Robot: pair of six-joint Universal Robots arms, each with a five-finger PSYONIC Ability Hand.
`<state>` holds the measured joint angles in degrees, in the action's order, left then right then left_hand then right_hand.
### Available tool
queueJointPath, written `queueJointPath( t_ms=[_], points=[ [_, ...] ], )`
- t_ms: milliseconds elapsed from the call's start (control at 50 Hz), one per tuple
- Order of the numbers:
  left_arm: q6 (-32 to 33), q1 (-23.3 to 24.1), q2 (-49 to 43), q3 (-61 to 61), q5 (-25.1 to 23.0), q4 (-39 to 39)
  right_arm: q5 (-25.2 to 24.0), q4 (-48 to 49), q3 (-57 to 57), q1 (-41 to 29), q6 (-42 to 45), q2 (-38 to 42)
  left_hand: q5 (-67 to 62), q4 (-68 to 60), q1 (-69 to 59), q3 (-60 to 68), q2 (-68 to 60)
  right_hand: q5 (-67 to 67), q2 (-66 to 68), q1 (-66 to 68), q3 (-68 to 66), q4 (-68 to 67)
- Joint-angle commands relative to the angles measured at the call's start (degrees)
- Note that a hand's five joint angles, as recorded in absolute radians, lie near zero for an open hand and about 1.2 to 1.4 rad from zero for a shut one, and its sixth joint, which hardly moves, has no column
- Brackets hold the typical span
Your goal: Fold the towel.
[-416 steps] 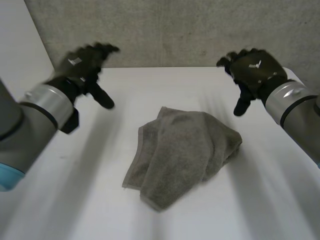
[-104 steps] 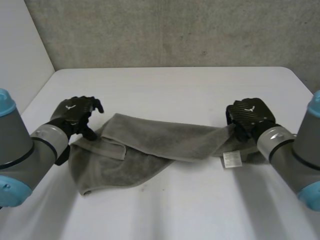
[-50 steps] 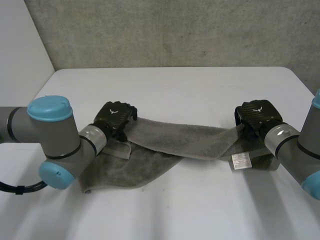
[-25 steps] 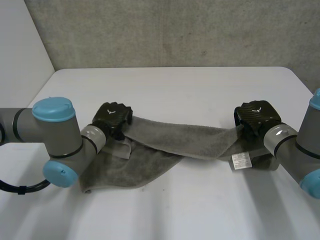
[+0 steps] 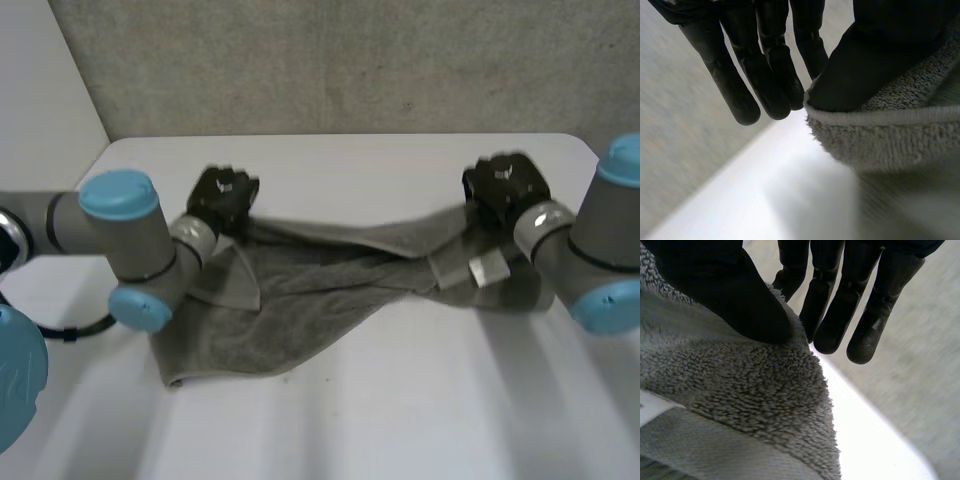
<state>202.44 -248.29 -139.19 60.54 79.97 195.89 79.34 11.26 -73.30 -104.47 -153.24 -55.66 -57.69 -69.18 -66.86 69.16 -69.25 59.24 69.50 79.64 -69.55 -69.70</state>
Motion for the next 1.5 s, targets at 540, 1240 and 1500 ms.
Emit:
queueJointPath(
  t_ms=[540,1240,1500],
  points=[
    [-10.0,-0.5,29.1,39.6,-7.0,0.1,-13.5,-30.1,1.4,6.6,4.4,-6.1,-12.3,-10.8,-13.1,10.8,-10.7,10.8,10.5,0.4,-10.5,-10.3],
    [-9.3,3.3,18.9,23.8,-2.6,-0.5,-11.0,-18.4,-26.8,4.0,-8.3,-25.5,-12.3,-10.8,-13.1,10.8,-10.7,-59.2,-59.5,-69.6,59.5,59.7],
    [-9.6,3.2,15.3,17.5,-2.1,-3.1,-9.3,-6.1,-39.2,-2.1,-12.2,-25.9,-12.3,-10.8,-13.1,10.8,-10.7,-59.2,-59.5,-69.6,59.5,59.7]
  ],
)
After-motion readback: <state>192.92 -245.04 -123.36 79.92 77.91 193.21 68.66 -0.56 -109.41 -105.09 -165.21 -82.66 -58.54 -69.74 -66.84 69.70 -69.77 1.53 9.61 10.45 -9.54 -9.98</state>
